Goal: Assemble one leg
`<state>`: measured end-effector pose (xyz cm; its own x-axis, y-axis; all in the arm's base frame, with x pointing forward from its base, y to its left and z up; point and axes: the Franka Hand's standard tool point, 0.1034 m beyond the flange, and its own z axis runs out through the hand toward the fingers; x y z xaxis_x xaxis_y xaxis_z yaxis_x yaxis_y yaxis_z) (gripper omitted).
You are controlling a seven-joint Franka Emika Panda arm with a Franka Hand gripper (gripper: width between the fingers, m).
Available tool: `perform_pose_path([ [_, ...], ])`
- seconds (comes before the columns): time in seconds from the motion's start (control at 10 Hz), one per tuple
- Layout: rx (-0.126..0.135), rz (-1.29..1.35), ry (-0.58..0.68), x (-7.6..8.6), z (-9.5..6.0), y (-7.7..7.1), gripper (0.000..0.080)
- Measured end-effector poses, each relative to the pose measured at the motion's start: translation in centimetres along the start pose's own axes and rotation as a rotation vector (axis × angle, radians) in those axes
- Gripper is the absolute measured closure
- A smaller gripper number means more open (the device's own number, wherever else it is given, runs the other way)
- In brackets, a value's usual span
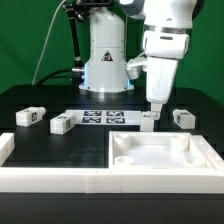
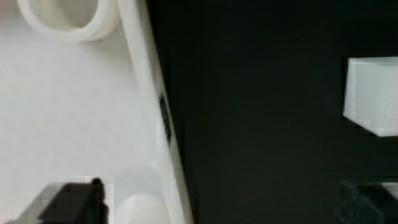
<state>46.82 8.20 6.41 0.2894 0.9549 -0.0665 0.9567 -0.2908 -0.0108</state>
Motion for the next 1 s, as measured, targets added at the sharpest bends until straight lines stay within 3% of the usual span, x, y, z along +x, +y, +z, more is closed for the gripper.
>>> perform_pose_path([
  [0.2,0.002,0.192,0.0,0.0,0.1,-0.2,0.015],
  [0.4,0.02,0.5,0.0,0.0,0.9,-3.1,0.015],
  [0.7,0.053,0.911,0.003,2.6,1.8,-6.9,0.015],
  [1.0,0.082,1.114,0.005,4.6,1.8,-8.3,0.015],
])
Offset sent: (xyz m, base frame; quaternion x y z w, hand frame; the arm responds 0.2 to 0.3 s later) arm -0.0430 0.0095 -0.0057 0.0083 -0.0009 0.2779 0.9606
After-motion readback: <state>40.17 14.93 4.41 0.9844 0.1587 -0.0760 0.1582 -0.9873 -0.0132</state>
